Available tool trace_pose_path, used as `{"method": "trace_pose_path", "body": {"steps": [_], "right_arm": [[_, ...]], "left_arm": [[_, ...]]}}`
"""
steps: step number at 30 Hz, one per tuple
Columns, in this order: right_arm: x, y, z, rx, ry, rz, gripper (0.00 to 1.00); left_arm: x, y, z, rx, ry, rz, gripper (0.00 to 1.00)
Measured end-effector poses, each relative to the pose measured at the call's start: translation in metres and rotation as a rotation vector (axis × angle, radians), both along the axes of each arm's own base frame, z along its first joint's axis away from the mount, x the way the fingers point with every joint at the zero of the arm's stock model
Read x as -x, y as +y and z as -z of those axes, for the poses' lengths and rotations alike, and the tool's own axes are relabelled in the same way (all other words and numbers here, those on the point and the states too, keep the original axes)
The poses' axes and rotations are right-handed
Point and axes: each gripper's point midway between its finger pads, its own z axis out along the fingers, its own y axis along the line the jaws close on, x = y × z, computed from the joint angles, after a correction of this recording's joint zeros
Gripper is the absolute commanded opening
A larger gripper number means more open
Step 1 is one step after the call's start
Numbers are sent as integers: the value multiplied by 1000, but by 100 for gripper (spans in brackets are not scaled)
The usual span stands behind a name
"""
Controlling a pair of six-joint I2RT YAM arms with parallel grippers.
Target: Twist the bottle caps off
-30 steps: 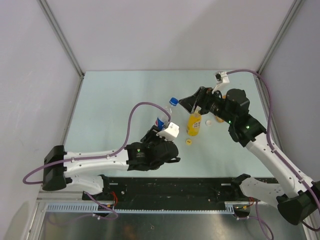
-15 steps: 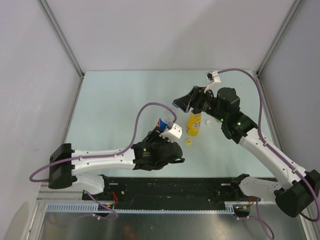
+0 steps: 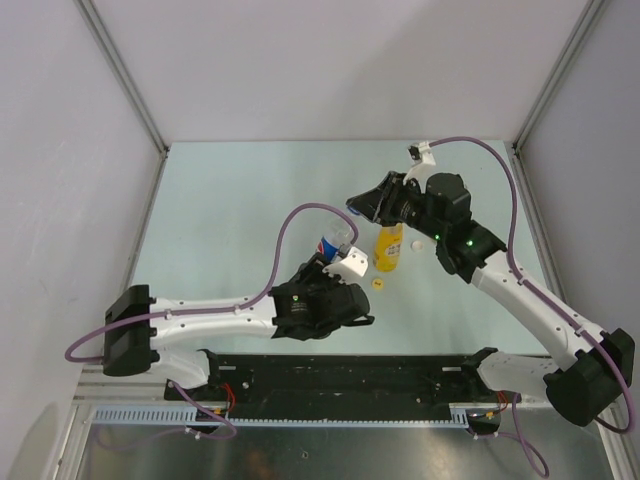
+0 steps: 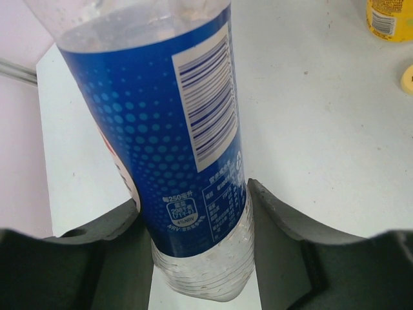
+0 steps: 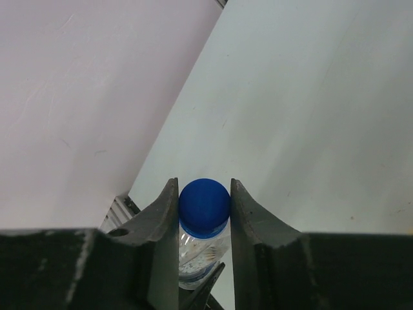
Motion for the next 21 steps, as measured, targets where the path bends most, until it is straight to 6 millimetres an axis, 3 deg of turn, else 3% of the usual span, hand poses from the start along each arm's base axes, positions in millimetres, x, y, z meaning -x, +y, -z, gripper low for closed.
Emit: {"method": "trace_pose_path", "body": {"steps": [4, 12, 21], "right_arm": [[0, 0, 0, 4, -4, -4, 0], [2, 0, 1, 47, -54, -37, 0], [20, -6, -21, 51, -170, -140, 0]], "left_arm": [[0, -1, 1, 5, 4, -3, 1], [2, -13, 9, 101, 115, 35, 0], [29, -41, -8, 397, 308, 334, 4]]}}
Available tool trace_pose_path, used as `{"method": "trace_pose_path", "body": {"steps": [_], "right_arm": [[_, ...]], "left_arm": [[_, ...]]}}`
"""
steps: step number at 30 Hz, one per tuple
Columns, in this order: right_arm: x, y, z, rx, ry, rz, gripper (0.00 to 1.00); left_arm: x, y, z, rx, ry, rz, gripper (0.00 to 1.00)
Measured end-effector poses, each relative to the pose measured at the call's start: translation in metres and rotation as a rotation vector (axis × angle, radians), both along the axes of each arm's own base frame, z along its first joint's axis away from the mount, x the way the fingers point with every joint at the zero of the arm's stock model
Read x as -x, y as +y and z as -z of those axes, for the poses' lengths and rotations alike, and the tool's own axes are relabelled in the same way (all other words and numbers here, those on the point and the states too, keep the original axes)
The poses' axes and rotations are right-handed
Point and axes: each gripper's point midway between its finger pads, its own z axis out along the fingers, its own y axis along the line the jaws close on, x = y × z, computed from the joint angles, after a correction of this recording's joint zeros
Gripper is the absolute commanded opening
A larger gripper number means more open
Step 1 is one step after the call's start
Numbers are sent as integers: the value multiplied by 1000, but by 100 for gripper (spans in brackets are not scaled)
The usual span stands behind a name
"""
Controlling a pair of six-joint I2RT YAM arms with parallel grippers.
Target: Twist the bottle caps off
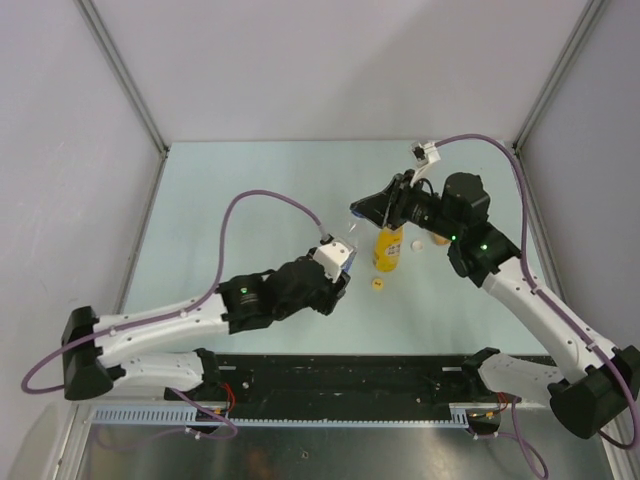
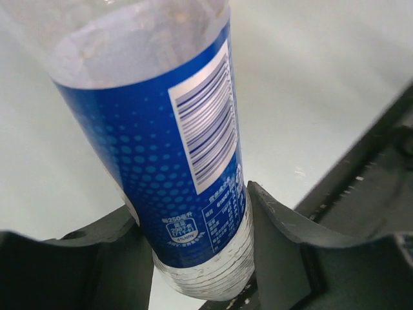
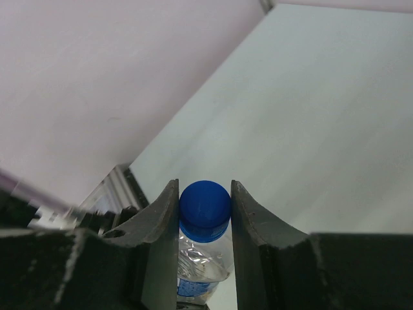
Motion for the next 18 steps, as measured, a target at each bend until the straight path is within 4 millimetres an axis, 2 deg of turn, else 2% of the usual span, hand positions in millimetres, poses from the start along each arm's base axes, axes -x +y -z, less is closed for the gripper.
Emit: {"method": "trace_pose_path", "body": {"steps": [6, 15, 18], "right_arm": [[30, 0, -26, -43, -94, -189, 0], [93, 2, -57, -91, -271, -540, 0], [117, 1, -63, -96, -328, -661, 0]], "left_arm": [[35, -15, -25, 233, 51, 257, 15], [93, -25, -54, 450, 121, 606, 18], [116, -23, -61, 512, 142, 729, 22]]}}
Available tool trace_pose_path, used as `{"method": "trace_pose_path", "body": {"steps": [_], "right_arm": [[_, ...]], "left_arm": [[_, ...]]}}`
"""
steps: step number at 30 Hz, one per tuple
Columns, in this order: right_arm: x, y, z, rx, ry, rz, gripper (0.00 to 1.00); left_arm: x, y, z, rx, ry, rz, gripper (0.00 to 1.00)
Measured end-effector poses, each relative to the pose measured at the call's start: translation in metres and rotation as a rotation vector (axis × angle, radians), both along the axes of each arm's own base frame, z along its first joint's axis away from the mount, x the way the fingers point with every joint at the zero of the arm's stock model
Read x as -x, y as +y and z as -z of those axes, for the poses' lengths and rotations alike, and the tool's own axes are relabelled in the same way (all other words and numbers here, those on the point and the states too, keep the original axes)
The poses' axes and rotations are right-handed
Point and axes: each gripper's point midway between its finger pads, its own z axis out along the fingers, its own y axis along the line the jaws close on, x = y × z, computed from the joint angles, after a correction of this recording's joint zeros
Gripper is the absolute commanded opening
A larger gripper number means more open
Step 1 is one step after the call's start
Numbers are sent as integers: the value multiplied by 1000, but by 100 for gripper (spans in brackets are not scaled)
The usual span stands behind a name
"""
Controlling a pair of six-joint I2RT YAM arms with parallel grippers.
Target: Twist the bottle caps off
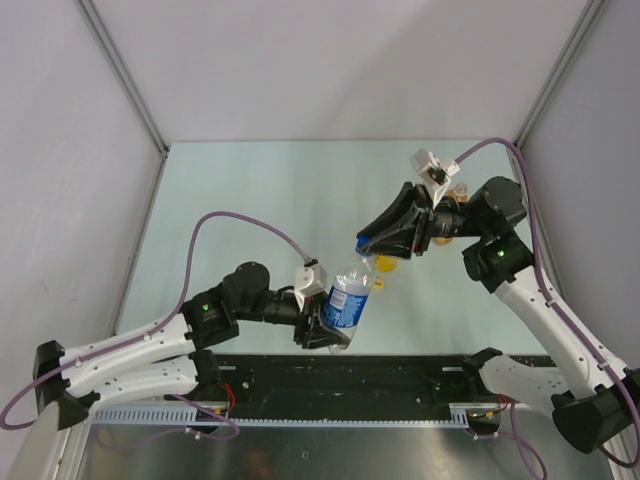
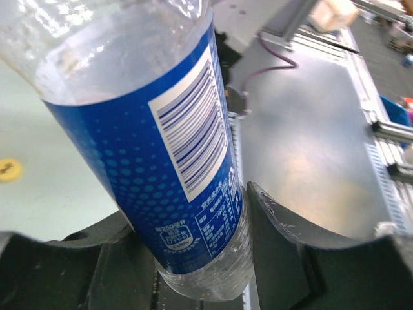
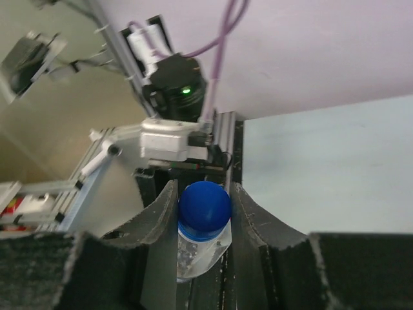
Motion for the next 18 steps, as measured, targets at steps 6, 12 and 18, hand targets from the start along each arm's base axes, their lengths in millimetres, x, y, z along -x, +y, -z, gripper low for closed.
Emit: {"method": "trace_pose_path", "body": {"steps": [6, 12, 18], "right_arm": [[41, -4, -9, -7, -110, -172, 0], [55, -6, -14, -18, -165, -218, 14], [55, -6, -17, -27, -172, -212, 48]], "left_arm": [[40, 6, -13, 69, 46, 219, 26], [57, 10, -23, 100, 70, 316, 29], [51, 9, -20, 114, 67, 294, 31]]}}
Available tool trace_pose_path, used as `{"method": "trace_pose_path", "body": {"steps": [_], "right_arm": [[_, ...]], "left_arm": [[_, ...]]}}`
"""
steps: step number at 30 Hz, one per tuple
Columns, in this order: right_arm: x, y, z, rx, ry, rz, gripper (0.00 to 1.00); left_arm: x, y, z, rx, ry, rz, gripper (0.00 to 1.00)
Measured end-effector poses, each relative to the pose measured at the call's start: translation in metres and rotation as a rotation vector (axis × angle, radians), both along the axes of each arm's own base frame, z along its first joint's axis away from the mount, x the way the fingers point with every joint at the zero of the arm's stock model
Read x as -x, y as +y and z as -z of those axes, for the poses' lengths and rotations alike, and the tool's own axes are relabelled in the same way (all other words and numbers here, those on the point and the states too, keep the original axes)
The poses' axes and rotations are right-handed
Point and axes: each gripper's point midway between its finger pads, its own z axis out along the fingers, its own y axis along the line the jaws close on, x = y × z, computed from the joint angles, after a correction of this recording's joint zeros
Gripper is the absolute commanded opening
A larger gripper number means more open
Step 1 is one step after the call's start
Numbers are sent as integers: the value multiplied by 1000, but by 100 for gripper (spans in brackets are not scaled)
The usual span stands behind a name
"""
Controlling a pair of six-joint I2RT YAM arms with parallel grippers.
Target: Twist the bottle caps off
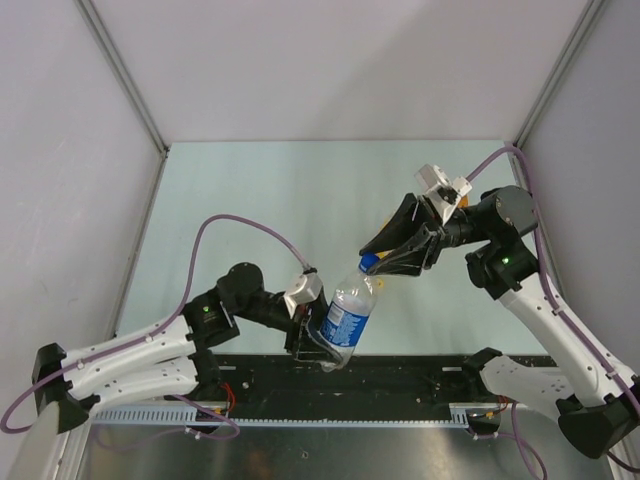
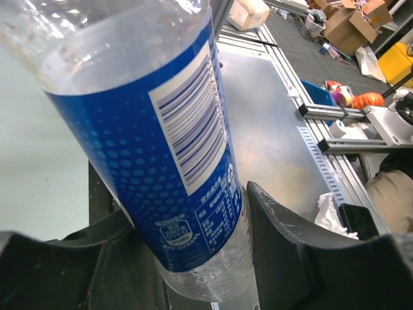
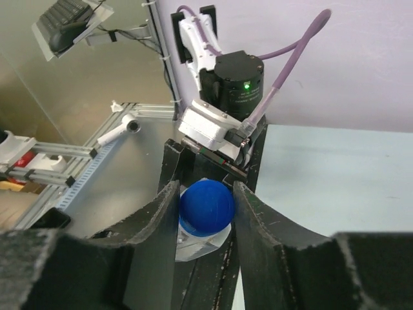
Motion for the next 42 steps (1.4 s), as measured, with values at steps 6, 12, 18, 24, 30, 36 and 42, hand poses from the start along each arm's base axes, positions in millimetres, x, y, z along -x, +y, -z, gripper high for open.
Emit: {"method": "trace_pose_path", "body": {"steps": [6, 12, 18, 24, 30, 36, 42], "right_arm": [[-14, -3, -3, -17, -2, 67, 76], [-20, -9, -7, -30, -9, 121, 89], [-42, -18, -13, -53, 13, 246, 98], [-75, -22, -15, -77, 135, 400, 99], [-115, -22, 0, -68, 314, 555, 99], [-143, -25, 17, -49, 436, 691, 98], [-153, -11, 39, 7, 515, 770, 98]], "left_arm": [[-20, -6, -2, 23, -19, -74, 35], [-54, -13, 16, -37, -43, -229, 36], [-79, -10, 38, -131, -52, -366, 34], [-106, -5, 55, -230, -67, -520, 29], [-138, 4, 70, -357, -102, -705, 28], [-156, 19, 83, -493, -187, -893, 27], [-171, 28, 81, -616, -313, -1064, 19]]}}
